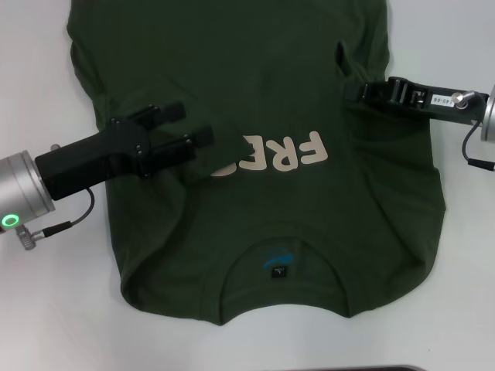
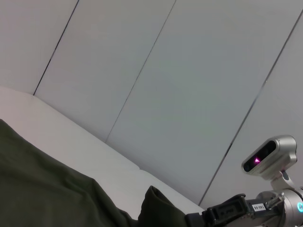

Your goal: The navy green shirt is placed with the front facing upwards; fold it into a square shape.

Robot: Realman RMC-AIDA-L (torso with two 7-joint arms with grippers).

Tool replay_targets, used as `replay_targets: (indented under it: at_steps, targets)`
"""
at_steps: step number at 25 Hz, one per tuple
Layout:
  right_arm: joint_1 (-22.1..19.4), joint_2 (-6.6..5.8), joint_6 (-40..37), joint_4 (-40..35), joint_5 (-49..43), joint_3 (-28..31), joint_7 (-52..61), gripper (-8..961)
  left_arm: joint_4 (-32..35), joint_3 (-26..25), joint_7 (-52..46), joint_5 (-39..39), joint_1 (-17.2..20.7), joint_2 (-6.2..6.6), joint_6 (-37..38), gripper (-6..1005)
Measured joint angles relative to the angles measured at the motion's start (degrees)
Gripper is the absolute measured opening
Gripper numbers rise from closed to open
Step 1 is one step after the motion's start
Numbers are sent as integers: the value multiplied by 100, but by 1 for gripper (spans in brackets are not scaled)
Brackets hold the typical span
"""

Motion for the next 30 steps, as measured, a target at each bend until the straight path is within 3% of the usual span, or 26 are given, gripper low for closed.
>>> replay_targets:
  at_steps: [21, 30]
  targets:
    - [281, 66, 167, 150, -16, -407, -43, 20, -1, -1, 34, 4, -47, 9, -23, 842]
    - [251, 41, 159, 169, -23, -675, -37, 144, 0, -14, 35, 25, -53, 9, -22, 842]
